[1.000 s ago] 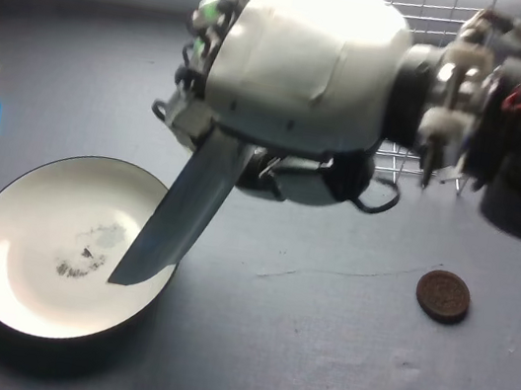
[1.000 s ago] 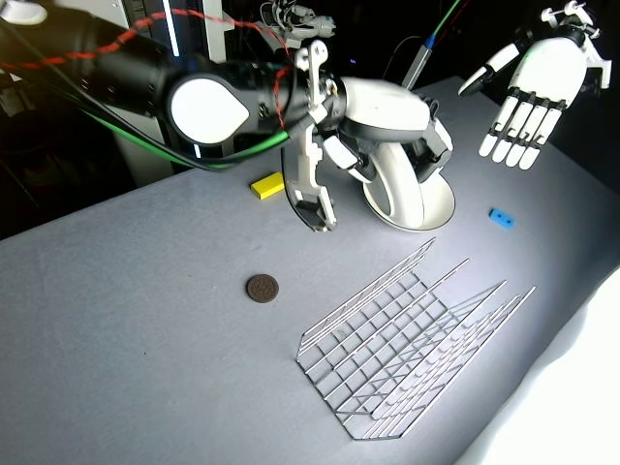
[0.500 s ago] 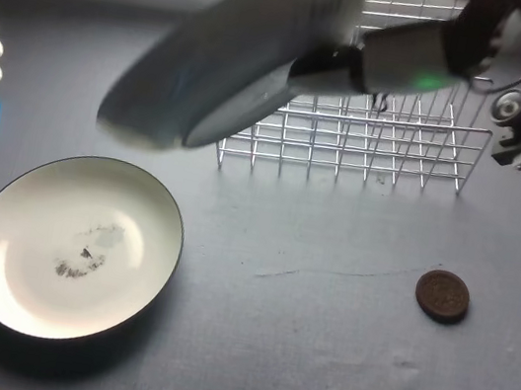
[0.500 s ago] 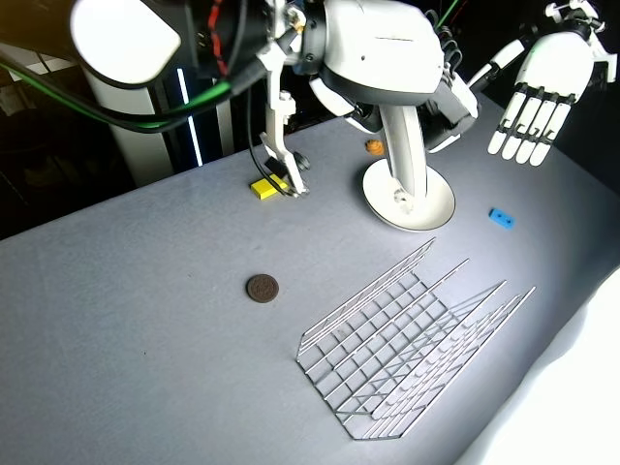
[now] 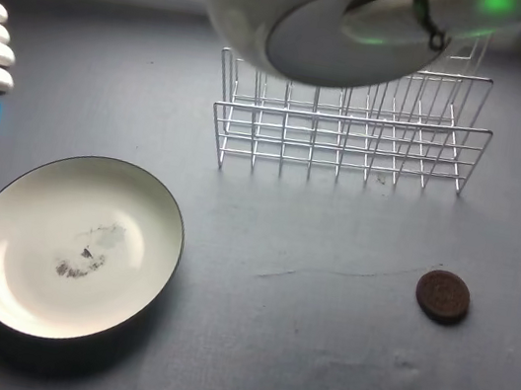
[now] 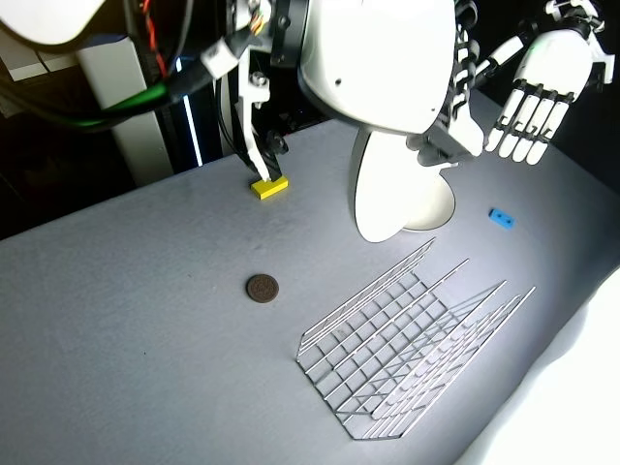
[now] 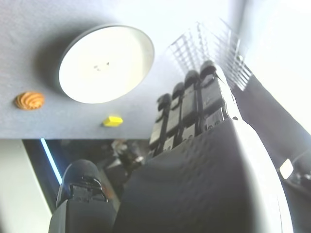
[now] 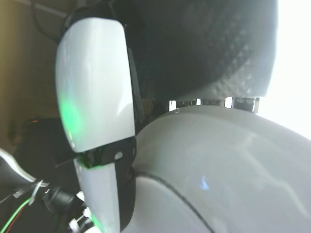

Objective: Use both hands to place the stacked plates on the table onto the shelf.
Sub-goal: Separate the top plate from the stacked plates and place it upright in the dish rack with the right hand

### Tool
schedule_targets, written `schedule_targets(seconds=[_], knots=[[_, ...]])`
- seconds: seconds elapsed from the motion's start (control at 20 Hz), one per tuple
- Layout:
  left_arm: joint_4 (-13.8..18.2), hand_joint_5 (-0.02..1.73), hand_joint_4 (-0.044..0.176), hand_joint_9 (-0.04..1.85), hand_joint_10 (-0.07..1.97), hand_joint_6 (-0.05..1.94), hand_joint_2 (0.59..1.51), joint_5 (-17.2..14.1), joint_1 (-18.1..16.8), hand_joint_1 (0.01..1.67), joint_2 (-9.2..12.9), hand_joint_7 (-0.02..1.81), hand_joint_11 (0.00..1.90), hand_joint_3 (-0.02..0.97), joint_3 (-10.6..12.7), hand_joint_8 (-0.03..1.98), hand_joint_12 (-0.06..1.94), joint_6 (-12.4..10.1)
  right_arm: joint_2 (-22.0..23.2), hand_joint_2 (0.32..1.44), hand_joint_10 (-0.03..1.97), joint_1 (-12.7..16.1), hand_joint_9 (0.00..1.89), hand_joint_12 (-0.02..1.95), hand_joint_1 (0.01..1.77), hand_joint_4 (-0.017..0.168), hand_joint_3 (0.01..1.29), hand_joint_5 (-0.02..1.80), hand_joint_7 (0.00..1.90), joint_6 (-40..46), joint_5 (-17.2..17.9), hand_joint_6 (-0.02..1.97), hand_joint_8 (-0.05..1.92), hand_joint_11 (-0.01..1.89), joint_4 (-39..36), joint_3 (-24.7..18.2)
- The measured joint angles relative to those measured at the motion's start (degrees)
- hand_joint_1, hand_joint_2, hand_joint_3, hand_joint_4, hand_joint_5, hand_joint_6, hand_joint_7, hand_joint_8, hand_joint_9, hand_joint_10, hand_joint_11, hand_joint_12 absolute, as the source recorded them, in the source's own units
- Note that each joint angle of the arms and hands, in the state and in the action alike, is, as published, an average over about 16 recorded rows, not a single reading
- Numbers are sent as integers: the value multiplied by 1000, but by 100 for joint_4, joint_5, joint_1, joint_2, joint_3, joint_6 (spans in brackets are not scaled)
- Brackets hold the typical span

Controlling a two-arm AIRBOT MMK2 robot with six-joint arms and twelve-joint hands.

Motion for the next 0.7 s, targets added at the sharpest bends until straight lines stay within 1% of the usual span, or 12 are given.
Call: schedule_targets(seconds=[0.15, 0.4, 0.55, 0.7], knots=[[171, 21, 1, 22, 16, 13, 1093, -18, -81, 16, -26, 19, 15, 16, -90, -7, -11, 8, 29, 996, 1121, 61, 853, 1527, 1230, -4, 14, 946, 971, 745, 17, 829, 1231, 566, -535, 240], [399, 21, 1, 22, 15, 13, 1095, -10, -91, 17, -101, 19, 15, 16, -265, -8, -12, 90, 19, 997, 1132, 108, 850, 1531, 1235, -4, 14, 950, 971, 2286, 259, 821, 1238, 571, -1904, 692], [417, 21, 1, 21, 15, 13, 1096, 23, 37, 17, -153, 20, 15, 16, -359, -8, -12, 191, -26, 998, 1143, 127, 843, 1542, 1237, -4, 14, 953, 968, 3255, 426, 817, 1242, 566, -2688, 970], [368, 21, 1, 21, 16, 13, 1096, 98, 253, 17, -216, 20, 15, 15, -425, -7, -12, 316, -84, 999, 1149, 134, 836, 1540, 1239, -4, 14, 961, 964, 4079, 524, 804, 1245, 564, -3351, 1210]])
